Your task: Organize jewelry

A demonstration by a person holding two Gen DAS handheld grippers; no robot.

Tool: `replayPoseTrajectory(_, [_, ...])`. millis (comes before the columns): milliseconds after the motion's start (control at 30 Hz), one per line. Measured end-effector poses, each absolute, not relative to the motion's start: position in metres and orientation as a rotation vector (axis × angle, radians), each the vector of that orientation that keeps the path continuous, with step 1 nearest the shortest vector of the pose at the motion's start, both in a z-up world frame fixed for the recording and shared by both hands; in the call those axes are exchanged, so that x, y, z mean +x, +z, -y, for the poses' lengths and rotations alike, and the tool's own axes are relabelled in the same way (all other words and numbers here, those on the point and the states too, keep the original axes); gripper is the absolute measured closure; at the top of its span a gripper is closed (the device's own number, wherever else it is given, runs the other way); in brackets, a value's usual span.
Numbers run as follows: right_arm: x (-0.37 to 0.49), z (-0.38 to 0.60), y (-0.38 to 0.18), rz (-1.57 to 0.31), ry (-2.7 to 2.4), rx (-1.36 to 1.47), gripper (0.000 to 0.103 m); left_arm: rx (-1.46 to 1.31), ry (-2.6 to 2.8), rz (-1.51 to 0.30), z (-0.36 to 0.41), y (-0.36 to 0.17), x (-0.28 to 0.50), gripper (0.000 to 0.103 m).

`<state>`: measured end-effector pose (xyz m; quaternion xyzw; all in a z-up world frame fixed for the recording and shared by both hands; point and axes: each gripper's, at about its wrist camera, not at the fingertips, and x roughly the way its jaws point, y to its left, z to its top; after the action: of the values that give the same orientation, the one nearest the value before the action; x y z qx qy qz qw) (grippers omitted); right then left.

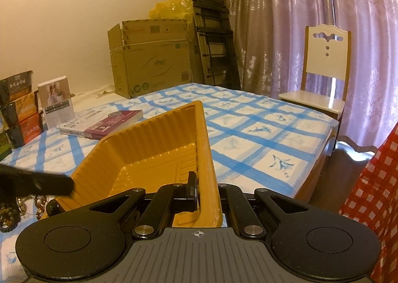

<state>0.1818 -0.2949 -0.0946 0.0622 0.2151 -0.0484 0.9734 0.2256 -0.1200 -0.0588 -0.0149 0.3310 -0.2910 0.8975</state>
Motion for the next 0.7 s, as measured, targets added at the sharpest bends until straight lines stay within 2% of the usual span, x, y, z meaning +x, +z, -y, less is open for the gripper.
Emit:
replayPoseTrajectory(67, [0.181,0.296,-0.094,-0.434,-0.096,0.129,0.099,-0.034,-0.601,-0.699,0.120,-0.063,0.226,0.099])
replayPoseTrajectory(200, [0.181,0.295,-0.095,-0.434,-0.095,0.133,0.099,-0.038,-0.591,-0.685,0.113,-0.060,0.221,0.085])
replayPoseTrajectory(400, [0.181,0.295,-0.095,-0.435,-0.094,0.136,0.099,0.013,-0.571,-0.675,0.098,-0.052,0.210,0.085])
replayPoseTrajectory(700, [0.180,0.295,-0.097,-0.435,-0.096,0.140,0.099,0.055,-0.533,-0.765,0.094,-0.075,0.217,0.086])
